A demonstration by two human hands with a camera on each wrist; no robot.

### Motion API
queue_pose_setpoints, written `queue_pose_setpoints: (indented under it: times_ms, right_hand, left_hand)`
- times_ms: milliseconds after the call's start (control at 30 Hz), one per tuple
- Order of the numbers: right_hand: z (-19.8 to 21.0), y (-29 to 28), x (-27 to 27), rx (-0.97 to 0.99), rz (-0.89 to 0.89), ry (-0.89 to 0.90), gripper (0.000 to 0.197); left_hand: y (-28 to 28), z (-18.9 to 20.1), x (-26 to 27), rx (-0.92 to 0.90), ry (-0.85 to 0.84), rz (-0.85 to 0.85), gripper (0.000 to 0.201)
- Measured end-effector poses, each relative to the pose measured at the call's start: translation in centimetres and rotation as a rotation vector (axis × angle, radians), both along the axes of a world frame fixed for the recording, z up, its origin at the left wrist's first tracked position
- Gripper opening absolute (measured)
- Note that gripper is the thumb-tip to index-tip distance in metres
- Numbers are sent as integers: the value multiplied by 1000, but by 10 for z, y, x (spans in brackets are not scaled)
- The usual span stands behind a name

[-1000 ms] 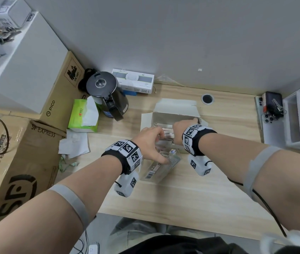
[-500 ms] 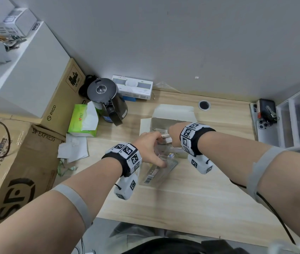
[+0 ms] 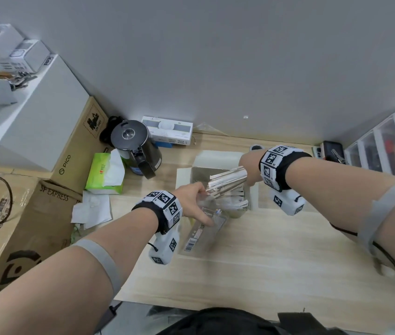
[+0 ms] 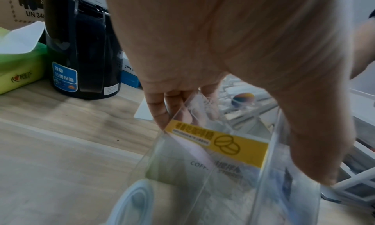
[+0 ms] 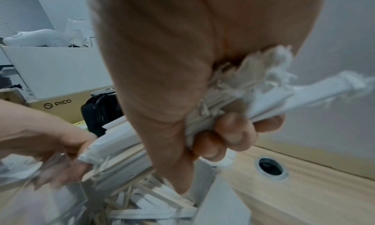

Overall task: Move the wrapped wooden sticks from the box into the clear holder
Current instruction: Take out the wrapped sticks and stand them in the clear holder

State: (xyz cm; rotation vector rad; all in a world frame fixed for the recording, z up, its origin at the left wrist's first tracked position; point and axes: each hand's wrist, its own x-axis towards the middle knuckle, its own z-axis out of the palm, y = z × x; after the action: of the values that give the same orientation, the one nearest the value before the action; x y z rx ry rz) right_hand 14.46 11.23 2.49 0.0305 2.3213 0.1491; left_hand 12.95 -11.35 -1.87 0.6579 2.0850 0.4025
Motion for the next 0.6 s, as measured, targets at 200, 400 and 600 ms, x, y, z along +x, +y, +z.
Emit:
queue_pose_setpoints:
  times_ms: [200, 400, 600]
  right_hand:
    - [25, 7, 8, -155, 24, -5, 19]
    - [6, -23, 5, -112, 155, -56, 18]
    - [-8, -34, 2, 7, 255, -144, 18]
  left_hand:
    - [6, 5, -6, 45, -24, 22, 111]
    - [12, 7, -5, 117, -16, 12, 87]
    - [4, 0, -6, 123, -60, 21, 80]
